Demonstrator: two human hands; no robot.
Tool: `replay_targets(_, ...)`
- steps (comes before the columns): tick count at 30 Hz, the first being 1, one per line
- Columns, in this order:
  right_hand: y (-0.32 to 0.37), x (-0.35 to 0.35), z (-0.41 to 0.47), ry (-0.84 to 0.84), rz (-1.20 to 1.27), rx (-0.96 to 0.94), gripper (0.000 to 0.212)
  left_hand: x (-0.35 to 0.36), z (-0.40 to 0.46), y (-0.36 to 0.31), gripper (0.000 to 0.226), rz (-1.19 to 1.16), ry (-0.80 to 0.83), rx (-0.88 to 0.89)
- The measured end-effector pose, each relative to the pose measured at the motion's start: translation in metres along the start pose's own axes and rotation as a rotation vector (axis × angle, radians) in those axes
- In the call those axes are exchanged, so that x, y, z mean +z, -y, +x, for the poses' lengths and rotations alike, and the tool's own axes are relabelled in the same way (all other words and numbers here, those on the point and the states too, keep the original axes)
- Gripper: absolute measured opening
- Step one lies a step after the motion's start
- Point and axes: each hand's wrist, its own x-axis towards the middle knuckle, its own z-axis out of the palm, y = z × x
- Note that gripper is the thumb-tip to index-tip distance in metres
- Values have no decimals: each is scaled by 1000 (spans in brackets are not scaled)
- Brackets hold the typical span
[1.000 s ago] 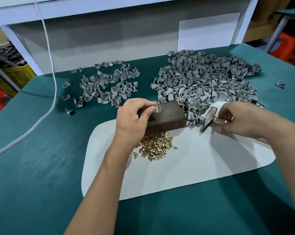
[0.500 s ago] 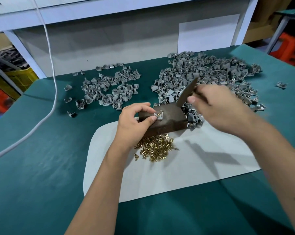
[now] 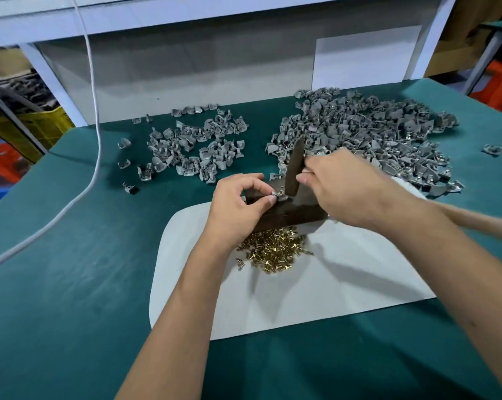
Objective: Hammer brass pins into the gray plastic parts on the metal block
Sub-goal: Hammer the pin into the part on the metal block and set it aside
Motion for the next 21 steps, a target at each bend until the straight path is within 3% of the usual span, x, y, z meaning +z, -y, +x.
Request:
replay_targets(4, -2, -3, -3, -275, 117, -40, 24, -1, 1, 1, 10, 24, 0, 14)
replay_targets(8, 7, 9, -3, -1, 21, 17, 23, 1, 0, -1, 16, 11, -2, 7)
replay_targets(10, 3, -2, 0, -6, -29, 0, 27, 1, -1, -2, 17, 6, -5, -5)
replay_targets(14, 3, -2, -2, -294, 79, -44, 22, -2, 0, -1, 16, 17, -8, 11)
replay_targets(18, 9, 10, -4, -21, -32, -1, 19, 0, -1, -3, 15, 19, -2, -15)
replay_targets(21, 1, -5, 0, -124, -84, -58, 22, -1, -2, -5, 14, 35, 5, -8)
